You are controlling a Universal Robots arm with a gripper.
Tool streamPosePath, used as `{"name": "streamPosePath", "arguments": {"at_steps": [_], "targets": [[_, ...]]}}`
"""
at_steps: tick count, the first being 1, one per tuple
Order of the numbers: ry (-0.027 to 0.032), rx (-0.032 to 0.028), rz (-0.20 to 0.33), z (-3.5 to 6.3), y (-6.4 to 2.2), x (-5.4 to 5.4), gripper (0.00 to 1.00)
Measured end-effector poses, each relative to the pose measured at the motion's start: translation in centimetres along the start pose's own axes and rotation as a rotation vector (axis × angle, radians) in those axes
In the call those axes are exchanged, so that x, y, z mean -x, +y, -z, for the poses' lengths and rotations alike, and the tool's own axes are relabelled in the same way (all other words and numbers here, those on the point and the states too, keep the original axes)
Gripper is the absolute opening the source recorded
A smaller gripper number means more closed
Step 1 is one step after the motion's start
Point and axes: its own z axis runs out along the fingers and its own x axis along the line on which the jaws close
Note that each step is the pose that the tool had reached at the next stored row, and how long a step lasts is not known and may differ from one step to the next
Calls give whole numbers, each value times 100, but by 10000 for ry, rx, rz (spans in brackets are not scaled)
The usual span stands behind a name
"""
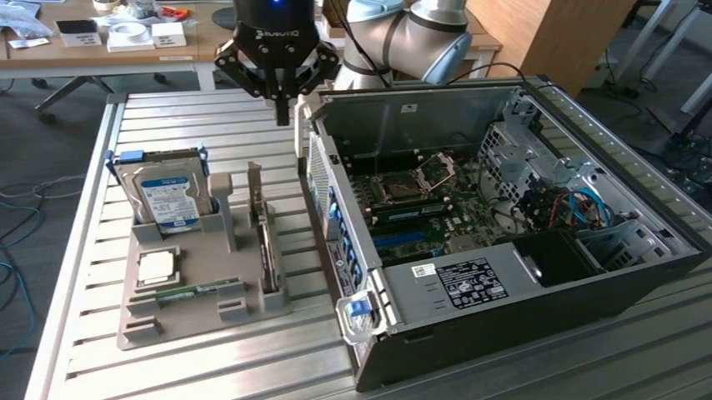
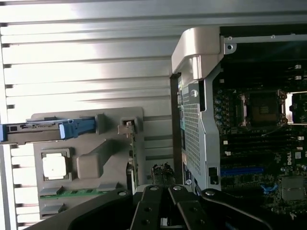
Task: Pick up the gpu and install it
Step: 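Reach for the gpu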
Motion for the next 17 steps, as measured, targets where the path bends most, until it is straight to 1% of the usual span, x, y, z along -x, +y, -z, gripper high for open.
{"name": "streamPosePath", "arguments": {"at_steps": [3,9,15,17], "targets": [[0,0,0,1,-1,-49,11],[-2,0,-1,4,-6,-181,11],[-1,0,0,5,-7,-193,11],[-4,0,-1,5,-10,-228,11]]}}
